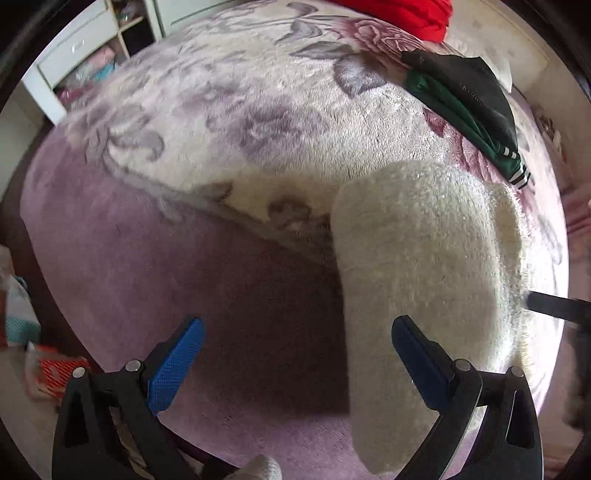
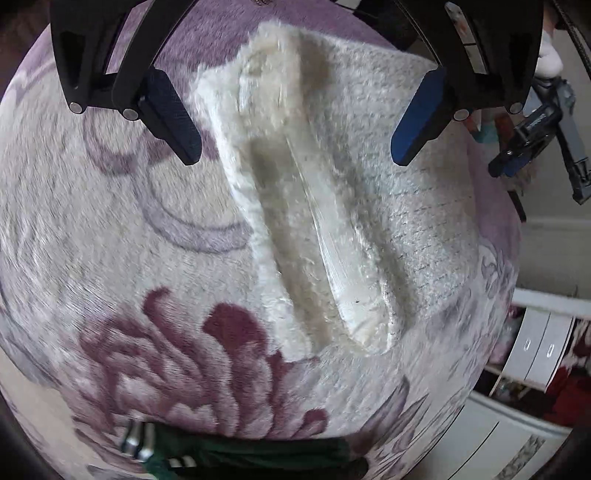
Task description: Fold large clothes
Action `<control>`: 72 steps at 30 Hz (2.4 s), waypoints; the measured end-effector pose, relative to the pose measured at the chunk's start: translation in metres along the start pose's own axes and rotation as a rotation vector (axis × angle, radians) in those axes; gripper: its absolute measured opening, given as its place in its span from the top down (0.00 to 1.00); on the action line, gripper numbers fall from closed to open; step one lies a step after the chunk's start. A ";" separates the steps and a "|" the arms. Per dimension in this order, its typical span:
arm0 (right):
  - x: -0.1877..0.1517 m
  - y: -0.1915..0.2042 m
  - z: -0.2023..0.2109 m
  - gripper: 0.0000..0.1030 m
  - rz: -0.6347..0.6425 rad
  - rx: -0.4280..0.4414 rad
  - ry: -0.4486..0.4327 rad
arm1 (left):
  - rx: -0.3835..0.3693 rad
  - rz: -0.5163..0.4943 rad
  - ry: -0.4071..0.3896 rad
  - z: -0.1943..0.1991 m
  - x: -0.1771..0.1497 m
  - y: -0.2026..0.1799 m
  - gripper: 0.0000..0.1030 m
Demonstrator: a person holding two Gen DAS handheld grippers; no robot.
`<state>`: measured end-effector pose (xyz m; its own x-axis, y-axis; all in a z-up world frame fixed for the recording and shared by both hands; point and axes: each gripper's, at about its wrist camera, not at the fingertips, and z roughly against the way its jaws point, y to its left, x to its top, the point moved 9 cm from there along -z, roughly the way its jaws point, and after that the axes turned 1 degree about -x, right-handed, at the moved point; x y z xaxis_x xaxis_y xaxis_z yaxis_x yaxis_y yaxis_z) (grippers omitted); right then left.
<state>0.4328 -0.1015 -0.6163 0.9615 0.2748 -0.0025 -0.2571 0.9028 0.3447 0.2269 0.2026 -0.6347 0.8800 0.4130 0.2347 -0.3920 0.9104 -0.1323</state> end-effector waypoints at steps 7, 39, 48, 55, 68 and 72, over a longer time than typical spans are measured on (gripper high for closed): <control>0.022 -0.016 -0.105 0.00 0.079 0.198 0.198 | -0.277 0.041 0.100 -0.036 -0.015 -0.042 0.00; 0.039 0.037 -0.121 0.11 -0.152 0.381 0.177 | -0.390 -0.126 0.225 -0.075 0.046 -0.062 0.26; 0.051 0.049 -0.144 0.41 -0.330 0.672 0.150 | -0.433 -0.139 0.177 -0.066 0.057 -0.069 0.34; 0.048 0.073 -0.106 0.53 -0.487 0.690 0.057 | -0.449 -0.195 0.160 -0.034 0.092 -0.080 0.42; 0.144 0.048 -0.092 0.54 -0.614 0.634 -0.080 | -0.460 -0.359 0.237 -0.083 0.166 -0.125 0.61; 0.135 0.014 -0.126 0.27 -0.612 0.605 -0.002 | -0.477 -0.299 0.255 -0.099 0.160 -0.112 0.58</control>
<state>0.5467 -0.0102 -0.7306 0.9146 -0.2037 -0.3493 0.4016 0.5600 0.7247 0.4379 0.1639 -0.6774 0.9928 0.0692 0.0981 -0.0073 0.8504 -0.5261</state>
